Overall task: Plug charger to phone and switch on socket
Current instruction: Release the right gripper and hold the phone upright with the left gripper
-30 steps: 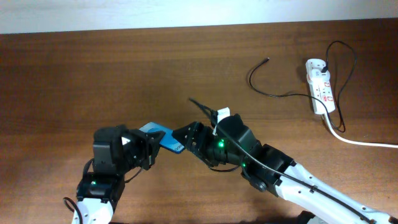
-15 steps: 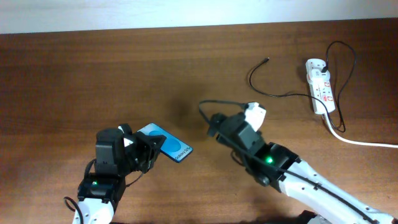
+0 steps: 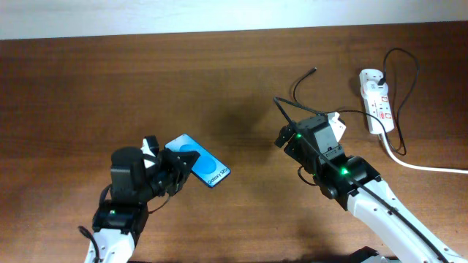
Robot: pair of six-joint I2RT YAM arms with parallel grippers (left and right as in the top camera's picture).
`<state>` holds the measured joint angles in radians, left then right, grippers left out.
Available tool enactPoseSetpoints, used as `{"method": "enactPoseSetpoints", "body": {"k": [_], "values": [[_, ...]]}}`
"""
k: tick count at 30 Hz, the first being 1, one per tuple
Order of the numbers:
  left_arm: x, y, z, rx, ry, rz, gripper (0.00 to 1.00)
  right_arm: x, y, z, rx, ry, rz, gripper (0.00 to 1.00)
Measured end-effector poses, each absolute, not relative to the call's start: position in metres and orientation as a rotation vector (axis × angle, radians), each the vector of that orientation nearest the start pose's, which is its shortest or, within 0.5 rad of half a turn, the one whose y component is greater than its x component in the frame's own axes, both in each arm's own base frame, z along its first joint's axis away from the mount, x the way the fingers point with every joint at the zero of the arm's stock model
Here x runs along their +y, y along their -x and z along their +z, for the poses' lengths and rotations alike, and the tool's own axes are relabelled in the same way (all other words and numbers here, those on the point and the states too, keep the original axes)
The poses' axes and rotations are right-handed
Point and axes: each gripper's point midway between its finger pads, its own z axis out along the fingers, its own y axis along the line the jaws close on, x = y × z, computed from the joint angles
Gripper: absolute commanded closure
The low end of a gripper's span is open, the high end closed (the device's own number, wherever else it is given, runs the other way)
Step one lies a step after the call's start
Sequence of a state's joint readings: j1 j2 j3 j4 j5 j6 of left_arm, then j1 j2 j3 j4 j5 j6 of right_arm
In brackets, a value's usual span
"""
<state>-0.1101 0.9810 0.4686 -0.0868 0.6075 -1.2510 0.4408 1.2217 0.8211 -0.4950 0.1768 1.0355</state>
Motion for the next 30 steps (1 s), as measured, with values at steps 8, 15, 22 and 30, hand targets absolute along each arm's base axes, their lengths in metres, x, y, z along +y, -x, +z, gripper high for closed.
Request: {"method": "enactPoseSetpoints", "body": {"k": [8,15,22,30], "values": [[-0.15,-0.292,0.141,2.254,0.858,-1.598,1.0,0.115,-0.312,0.131,2.366,-0.803,0.434,0.01],[-0.175,-0.285,0.175,2.222,0.633,-1.916,1.0,0.108,-0.309,0.128,2.369,-0.814,0.385,0.02],[-0.181,-0.271,0.181,2.278,0.723,-2.065,1.0,0.1,-0.311,0.13,2.34,-0.826,0.332,0.01],[-0.184,-0.26,0.186,2.316,0.698,-2.142,1.0,0.097,-0.311,0.13,2.334,-0.83,0.313,0.01]]}}
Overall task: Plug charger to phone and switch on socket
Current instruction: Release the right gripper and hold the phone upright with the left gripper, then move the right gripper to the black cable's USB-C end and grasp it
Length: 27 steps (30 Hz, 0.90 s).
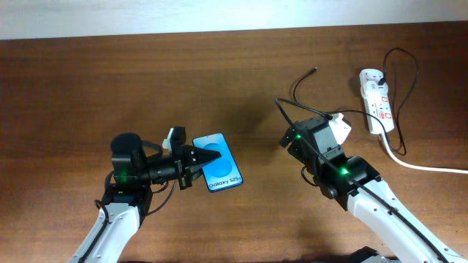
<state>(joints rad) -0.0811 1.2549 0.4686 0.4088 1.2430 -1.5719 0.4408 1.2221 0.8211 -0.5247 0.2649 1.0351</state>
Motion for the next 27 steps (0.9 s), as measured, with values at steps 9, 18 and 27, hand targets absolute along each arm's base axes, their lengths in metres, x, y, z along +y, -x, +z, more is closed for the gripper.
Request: {"method": "enactPoseSetpoints", "body": {"k": [9,18,27], "values": [[-0.185,-0.256,0.187,2.328,0.676,-2.164,1.0,0.101,-0.311,0.136,2.377,-0.731,0.3,0.15],[-0.181,-0.269,0.181,2.287,0.76,-2.09,1.0,0.093,-0.372,0.185,2.43,-0.692,0.184,0.14],[-0.179,-0.275,0.179,2.269,0.796,-2.057,1.0,0.043,-0.519,0.105,2.511,-0.812,-0.016,0.14]]}}
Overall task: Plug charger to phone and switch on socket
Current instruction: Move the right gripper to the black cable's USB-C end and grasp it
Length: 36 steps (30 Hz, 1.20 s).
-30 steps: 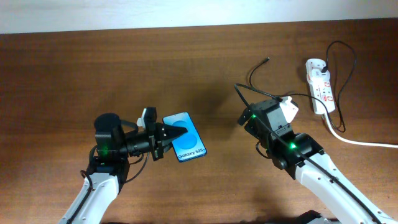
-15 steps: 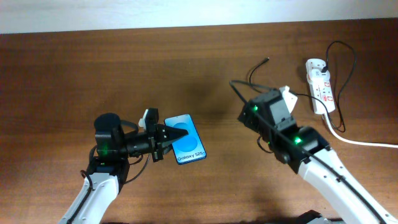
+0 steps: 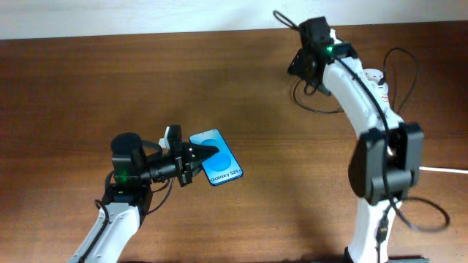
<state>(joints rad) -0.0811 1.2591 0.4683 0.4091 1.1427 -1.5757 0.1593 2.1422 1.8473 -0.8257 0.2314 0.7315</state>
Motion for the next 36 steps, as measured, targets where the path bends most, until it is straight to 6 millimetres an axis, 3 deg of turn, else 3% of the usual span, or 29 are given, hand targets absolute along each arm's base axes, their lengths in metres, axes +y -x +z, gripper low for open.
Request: {"method": "enactPoseSetpoints", "body": {"k": [4,8,13,16,22,27,31,34,35,36], "values": [[-0.178,-0.278,0.178,2.26,0.811,-2.041,1.0,0.022,-0.556,0.066,2.449,-0.849,-0.007,0.14],[-0.175,-0.286,0.175,2.232,0.854,-1.995,1.0,0.027,-0.574,0.038,2.432,-0.831,0.027,0.2],[-0.17,-0.295,0.171,2.2,0.902,-1.942,1.0,0.043,-0.574,0.011,2.474,-0.796,0.03,0.47],[-0.169,-0.296,0.171,2.194,0.91,-1.934,1.0,0.052,-0.572,0.009,2.49,-0.774,0.037,0.64],[-0.171,-0.292,0.171,2.214,0.901,-1.955,1.0,0.051,-0.554,0.004,2.577,-0.764,-0.019,0.96],[-0.17,-0.283,0.176,2.24,0.837,-2.02,1.0,0.047,-0.519,0.008,2.741,-0.654,-0.112,0.96],[-0.148,-0.283,0.183,2.198,0.701,-2.033,1.0,0.051,-0.46,0.04,2.95,-0.615,-0.128,0.96],[-0.127,-0.29,0.178,2.156,0.696,-2.01,1.0,0.07,-0.412,0.06,3.121,-0.57,-0.113,0.94],[-0.121,-0.29,0.174,2.151,0.685,-2.017,1.0,0.083,-0.396,0.058,3.183,-0.521,-0.122,0.83],[-0.118,-0.291,0.171,2.15,0.681,-2.022,1.0,0.092,-0.385,0.054,3.222,-0.471,-0.134,0.48]]}}
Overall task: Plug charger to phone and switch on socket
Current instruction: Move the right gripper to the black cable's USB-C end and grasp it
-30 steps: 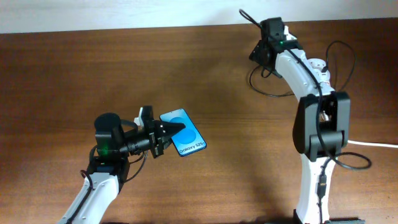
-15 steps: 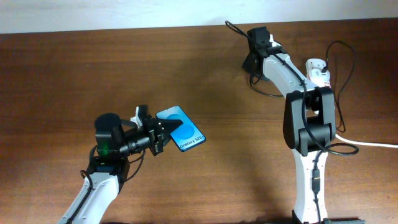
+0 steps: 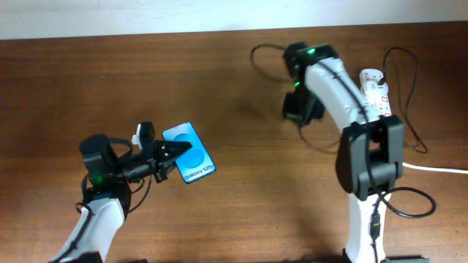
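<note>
A blue phone (image 3: 189, 152) with a lit screen is held just above the table at centre left, with my left gripper (image 3: 170, 152) shut on its left edge. My right arm reaches across the far right of the table. Its gripper (image 3: 295, 111) points down and is shut on the black charger cable (image 3: 257, 51), which loops up and left of the wrist. The cable's plug end is hidden by the gripper. A white power strip (image 3: 376, 95) lies at the far right with the charger's adapter plugged into it; its switch is too small to read.
The strip's white lead (image 3: 431, 168) runs off the right edge. Loose black cable (image 3: 409, 88) curls around the strip. The wooden table (image 3: 110, 80) ends at a white wall along the far edge.
My left gripper has moved left with the phone. My right gripper has come down from the far edge toward the table's middle, with the cable loop now trailing to its left.
First my left gripper held the phone low at the left while my right gripper sat at the cable near the centre. The phone then stood further right, and my right gripper was up at the far edge with the cable. Now both have shifted, phone left and cable lower.
</note>
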Robot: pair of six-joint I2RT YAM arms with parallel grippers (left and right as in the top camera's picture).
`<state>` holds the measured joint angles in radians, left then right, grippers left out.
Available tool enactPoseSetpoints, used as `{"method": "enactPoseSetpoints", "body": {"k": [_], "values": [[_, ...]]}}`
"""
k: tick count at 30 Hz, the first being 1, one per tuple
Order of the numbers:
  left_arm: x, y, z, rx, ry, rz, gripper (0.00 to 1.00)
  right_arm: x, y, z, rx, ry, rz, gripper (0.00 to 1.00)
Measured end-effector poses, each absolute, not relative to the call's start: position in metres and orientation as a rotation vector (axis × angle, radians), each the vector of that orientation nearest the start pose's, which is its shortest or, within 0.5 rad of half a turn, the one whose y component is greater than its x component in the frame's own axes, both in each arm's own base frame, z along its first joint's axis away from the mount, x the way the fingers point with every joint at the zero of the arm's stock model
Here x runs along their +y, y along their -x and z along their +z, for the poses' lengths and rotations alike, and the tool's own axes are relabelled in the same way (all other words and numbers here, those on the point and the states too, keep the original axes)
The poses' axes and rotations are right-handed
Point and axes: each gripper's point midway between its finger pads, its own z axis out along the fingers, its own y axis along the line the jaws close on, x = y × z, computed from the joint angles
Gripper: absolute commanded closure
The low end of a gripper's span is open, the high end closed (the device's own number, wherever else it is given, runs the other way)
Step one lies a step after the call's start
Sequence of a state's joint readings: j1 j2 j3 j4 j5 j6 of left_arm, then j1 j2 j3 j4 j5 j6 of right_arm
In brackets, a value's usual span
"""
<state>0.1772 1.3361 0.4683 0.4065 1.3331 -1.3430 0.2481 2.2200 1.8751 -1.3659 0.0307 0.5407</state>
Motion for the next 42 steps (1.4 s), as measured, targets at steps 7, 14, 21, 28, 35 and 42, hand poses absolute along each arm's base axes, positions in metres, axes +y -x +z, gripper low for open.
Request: {"method": "enactPoseSetpoints", "body": {"k": [7,14,21,28,35,42], "values": [[-0.116,-0.292,0.164,2.146,0.558,-2.052,1.0,0.156,-0.362,0.03,3.233,-0.119,-0.168,0.28],[-0.119,-0.286,0.173,2.136,0.433,-2.078,1.0,0.147,-0.371,0.021,3.187,-0.122,-0.216,0.28],[-0.12,-0.281,0.175,2.141,0.402,-2.105,1.0,0.127,-0.315,0.001,3.335,-0.115,-0.304,0.38],[-0.12,-0.282,0.175,2.14,0.407,-2.1,1.0,0.13,-0.32,0.0,3.292,-0.108,-0.254,0.39],[-0.12,-0.282,0.175,2.14,0.409,-2.099,1.0,0.135,-0.345,0.0,3.188,-0.095,-0.218,0.51],[-0.12,-0.283,0.174,2.139,0.416,-2.094,1.0,0.13,-0.347,-0.001,3.174,-0.054,-0.272,0.77]]}}
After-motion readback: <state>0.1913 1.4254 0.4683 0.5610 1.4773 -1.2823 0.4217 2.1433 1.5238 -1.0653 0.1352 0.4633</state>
